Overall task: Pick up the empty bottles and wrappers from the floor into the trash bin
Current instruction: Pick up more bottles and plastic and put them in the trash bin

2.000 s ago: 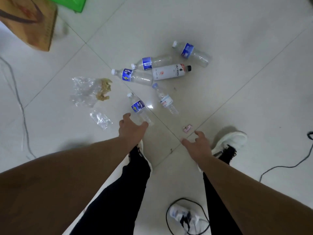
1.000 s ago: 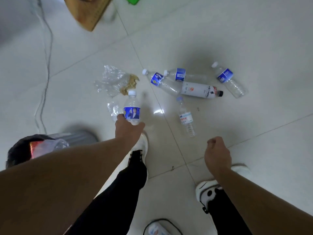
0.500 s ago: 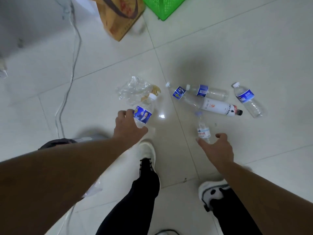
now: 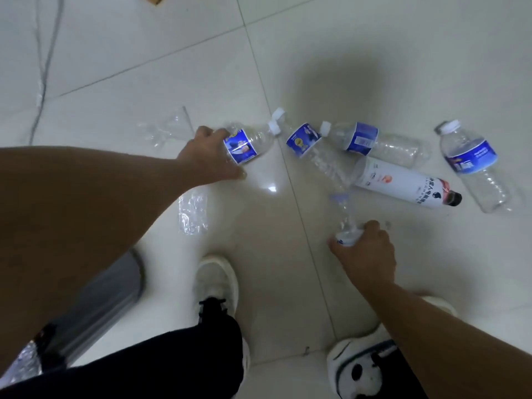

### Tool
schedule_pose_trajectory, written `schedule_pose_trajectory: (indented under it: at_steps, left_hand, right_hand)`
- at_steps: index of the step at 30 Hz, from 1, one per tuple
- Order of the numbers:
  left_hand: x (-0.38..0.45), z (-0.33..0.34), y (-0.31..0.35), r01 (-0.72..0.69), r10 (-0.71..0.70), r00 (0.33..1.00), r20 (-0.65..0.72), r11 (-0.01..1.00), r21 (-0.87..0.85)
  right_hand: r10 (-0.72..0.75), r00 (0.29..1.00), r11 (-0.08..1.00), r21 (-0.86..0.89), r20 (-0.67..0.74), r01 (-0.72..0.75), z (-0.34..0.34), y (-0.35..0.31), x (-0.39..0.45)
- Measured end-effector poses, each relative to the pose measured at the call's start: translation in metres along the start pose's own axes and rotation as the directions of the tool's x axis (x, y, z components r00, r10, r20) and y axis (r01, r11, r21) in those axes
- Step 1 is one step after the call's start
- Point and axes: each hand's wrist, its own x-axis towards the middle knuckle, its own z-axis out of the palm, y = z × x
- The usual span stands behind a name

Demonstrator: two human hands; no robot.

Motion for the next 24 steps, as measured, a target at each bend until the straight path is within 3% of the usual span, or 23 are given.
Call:
schedule_pose_trajectory:
  at_steps: [3,6,15,19,24]
  left_hand:
    - [-0.022,0.019,0.008,-0.058,0.059,0.998,0.026,0.997,-0.044]
    - [-0.061,0.016,0.017,-0.025,0.023,1.000,-0.018,0.993,-0.116]
    - [-0.221,-0.066,0.031,0.082,-0.094,0.995,-0.016,0.930,-0.357]
    - [-0.288,-0.109,0.039,0.171,-0.206,0.978,-0.019,0.855,-0.489]
    - [-0.358,-0.133,0.045,0.281,-0.369,0.929,0.023,0.666,-0.691]
  right_hand:
    - [-0.006,1.000,1.000,0.007,0.009,0.006,0.001,-0.008,-0.009]
    - [0.016,1.000,0.998,0.066,0.012,-0.017,-0.021,-0.019,-0.032]
    - [0.029,0.996,0.995,0.091,0.086,-0.037,-0.150,-0.058,-0.129]
    - [0.028,0.994,0.992,0.120,0.102,-0.040,-0.207,-0.082,-0.170]
    - [-0.022,0.986,0.993,0.119,0.168,0.002,-0.256,-0.115,-0.212]
